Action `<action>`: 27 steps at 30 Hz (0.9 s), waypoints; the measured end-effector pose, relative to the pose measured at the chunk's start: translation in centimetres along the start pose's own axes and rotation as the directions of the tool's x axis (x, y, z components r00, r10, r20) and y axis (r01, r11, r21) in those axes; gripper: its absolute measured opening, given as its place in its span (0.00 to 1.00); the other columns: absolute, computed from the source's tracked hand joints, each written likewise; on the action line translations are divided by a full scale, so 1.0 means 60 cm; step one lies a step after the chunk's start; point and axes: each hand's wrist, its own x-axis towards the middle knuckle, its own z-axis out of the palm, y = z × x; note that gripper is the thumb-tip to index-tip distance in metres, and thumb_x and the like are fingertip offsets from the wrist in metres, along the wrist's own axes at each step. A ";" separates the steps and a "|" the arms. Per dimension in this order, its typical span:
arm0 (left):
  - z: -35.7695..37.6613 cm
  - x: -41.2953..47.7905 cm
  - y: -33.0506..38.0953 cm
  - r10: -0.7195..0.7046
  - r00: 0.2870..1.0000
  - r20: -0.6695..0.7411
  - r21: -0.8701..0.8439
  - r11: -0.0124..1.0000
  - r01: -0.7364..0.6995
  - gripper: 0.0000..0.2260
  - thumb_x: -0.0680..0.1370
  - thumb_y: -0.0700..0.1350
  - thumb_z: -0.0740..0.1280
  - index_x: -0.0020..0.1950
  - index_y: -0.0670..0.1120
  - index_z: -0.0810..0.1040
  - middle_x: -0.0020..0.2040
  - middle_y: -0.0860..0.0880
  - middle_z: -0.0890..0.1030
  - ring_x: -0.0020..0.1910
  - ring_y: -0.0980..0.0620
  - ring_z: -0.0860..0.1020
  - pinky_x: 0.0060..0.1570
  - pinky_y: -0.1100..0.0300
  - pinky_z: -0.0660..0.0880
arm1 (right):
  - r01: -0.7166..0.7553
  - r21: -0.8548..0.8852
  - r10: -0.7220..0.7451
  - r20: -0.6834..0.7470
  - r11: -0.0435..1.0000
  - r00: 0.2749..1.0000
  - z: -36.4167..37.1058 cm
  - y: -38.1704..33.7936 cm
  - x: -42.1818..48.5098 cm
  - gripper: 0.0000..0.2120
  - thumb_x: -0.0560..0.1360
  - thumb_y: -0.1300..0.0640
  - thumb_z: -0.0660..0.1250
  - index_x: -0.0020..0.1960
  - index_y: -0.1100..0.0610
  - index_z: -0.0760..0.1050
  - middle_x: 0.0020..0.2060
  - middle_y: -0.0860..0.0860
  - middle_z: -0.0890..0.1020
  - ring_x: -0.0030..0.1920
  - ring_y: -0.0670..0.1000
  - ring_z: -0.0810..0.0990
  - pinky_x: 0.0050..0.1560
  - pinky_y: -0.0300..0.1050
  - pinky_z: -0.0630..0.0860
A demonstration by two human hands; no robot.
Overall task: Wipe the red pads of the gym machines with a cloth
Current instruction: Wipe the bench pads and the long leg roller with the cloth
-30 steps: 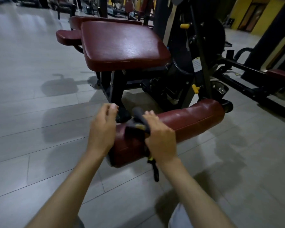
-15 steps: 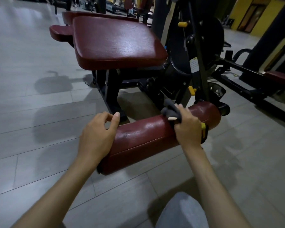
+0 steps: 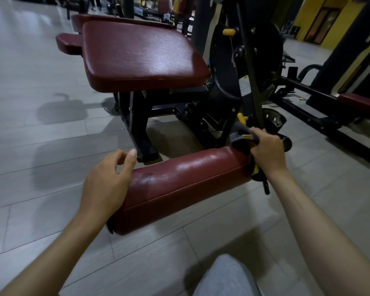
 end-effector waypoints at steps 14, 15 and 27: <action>0.000 -0.006 0.011 0.034 0.999 -0.017 0.017 0.999 -0.033 0.23 0.79 0.69 0.51 0.51 0.55 0.77 0.48 0.57 0.79 0.49 0.55 0.76 0.43 0.59 0.69 | 0.036 -0.159 -0.029 0.046 0.987 0.999 -0.015 0.031 0.026 0.17 0.75 0.67 0.67 0.61 0.55 0.79 0.44 0.60 0.85 0.44 0.64 0.84 0.42 0.53 0.78; 0.000 -0.005 0.009 0.034 0.999 -0.022 -0.002 0.999 -0.035 0.23 0.79 0.70 0.50 0.50 0.56 0.76 0.48 0.57 0.79 0.48 0.55 0.77 0.44 0.59 0.70 | -0.022 -0.207 0.038 0.074 0.978 0.997 -0.017 0.040 0.041 0.15 0.75 0.67 0.65 0.60 0.56 0.79 0.42 0.62 0.84 0.43 0.66 0.83 0.40 0.52 0.76; 0.004 -0.002 0.004 0.016 0.998 -0.056 -0.044 0.999 -0.018 0.24 0.78 0.69 0.55 0.54 0.53 0.79 0.50 0.55 0.81 0.51 0.54 0.79 0.48 0.55 0.77 | 0.008 0.003 -0.009 0.253 1.000 0.967 -0.027 -0.117 -0.029 0.11 0.80 0.60 0.65 0.61 0.53 0.77 0.43 0.57 0.84 0.45 0.61 0.83 0.46 0.56 0.81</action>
